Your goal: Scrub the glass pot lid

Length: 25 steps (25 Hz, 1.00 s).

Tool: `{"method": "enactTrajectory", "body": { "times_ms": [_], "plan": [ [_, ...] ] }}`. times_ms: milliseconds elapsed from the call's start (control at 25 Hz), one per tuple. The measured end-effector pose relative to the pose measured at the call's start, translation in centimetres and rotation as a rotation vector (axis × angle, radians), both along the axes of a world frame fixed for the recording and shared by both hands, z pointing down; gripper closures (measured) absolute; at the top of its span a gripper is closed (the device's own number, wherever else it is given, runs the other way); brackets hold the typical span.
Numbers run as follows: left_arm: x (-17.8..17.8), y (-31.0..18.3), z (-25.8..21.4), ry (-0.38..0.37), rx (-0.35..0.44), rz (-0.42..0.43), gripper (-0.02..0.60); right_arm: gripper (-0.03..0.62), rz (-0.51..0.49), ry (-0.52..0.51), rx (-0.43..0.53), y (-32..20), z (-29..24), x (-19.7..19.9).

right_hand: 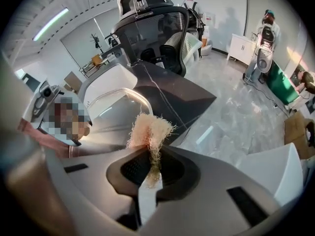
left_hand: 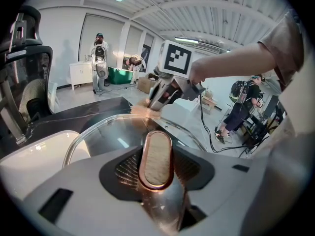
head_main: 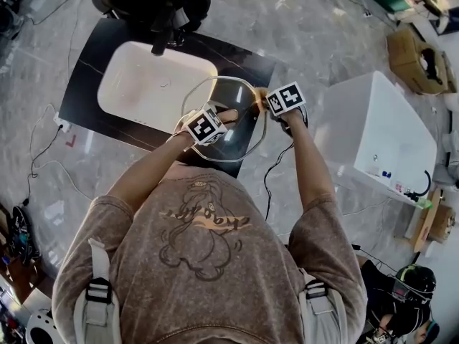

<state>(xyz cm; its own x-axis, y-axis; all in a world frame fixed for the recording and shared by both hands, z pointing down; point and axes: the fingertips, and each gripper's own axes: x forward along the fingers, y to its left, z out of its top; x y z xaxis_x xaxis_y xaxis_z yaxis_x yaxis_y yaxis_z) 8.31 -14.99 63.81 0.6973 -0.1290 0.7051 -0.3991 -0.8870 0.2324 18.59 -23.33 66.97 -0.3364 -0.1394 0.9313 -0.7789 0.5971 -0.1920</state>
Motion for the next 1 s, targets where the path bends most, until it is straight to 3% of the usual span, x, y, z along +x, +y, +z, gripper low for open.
{"method": "enactTrajectory", "body": {
  "times_ms": [520,880,1000],
  "plan": [
    [0.0,0.2,0.0,0.005,-0.005,0.006,0.39,0.554,-0.167,0.101,0.05,-6.0,0.6,-6.0],
    [-0.1,0.2,-0.1,0.013,-0.003,0.007,0.39,0.554,-0.242,-0.025,0.099,-7.2,-0.4,-13.0],
    [0.1,0.1,-0.1,0.014,0.001,0.006,0.39,0.554,-0.254,-0.035,0.072,-6.3,-0.6,-14.8]
  ]
}}
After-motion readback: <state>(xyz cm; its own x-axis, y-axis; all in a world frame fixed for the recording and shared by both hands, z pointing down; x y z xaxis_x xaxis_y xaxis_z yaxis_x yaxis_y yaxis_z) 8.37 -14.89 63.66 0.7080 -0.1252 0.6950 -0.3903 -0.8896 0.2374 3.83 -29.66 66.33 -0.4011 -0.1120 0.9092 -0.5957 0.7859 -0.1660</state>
